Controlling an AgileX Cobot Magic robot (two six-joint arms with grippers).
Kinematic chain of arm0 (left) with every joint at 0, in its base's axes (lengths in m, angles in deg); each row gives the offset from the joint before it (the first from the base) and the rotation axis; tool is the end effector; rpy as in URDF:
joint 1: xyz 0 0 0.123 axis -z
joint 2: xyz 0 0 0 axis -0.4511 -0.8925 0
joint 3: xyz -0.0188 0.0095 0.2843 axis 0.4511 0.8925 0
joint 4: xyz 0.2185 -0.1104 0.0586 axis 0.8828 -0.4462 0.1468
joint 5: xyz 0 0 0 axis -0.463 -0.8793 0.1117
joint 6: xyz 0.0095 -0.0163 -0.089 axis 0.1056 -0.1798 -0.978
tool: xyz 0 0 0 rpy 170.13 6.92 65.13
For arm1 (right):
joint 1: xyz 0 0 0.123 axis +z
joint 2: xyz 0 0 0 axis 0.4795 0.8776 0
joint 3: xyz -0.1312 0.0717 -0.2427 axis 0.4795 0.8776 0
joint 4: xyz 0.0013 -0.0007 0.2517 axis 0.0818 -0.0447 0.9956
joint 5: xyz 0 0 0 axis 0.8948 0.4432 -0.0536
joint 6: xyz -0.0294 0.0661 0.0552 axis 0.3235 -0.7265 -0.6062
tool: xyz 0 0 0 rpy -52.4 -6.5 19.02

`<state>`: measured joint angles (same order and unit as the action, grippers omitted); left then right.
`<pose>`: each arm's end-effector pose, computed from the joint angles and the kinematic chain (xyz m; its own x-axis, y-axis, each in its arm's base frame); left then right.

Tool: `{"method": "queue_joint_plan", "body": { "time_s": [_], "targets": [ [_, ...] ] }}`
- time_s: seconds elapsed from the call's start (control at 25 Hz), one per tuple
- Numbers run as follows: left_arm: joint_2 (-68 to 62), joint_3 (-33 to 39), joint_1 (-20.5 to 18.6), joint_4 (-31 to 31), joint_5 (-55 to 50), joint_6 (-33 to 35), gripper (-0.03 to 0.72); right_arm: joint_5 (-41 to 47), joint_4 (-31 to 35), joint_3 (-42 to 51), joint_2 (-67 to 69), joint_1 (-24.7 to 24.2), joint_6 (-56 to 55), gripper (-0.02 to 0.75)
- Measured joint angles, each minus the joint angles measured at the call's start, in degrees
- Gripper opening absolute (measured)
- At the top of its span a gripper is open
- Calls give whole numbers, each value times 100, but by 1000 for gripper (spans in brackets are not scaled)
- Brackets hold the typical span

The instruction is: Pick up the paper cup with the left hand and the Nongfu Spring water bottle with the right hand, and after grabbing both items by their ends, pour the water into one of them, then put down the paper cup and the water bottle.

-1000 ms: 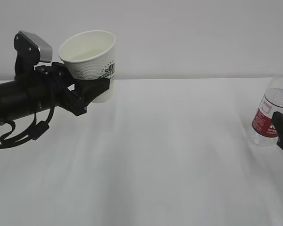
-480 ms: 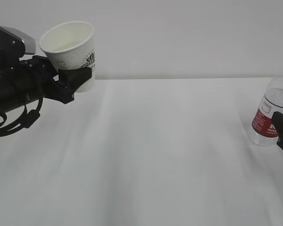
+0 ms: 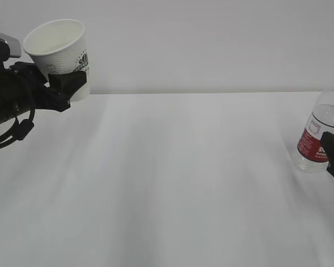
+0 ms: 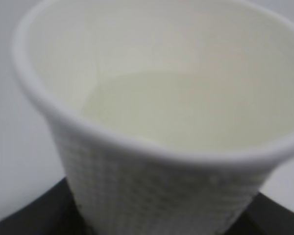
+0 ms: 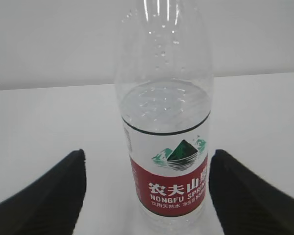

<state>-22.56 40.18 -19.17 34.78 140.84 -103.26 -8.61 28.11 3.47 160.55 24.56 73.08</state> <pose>0.3302 -0.0788 0.1949 -0.0750 0.0417 -0.9963 0.4974 0.8675 -0.0011 0.2160 -0.0053 0.1375 -0.2411 0.0514 -0.9691 -0.0284 0.9978 0.0600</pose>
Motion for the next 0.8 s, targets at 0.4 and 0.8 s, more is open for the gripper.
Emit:
{"method": "queue_joint_plan", "body": {
  "time_s": [0.4, 0.8],
  "targets": [
    [-22, 0, -299, -454, -120, 117, 456, 0, 0, 0, 0, 0, 0, 589],
    [-45, 0, -656, -810, -218, 129, 456, 0, 0, 0, 0, 0, -3, 589]
  ]
}}
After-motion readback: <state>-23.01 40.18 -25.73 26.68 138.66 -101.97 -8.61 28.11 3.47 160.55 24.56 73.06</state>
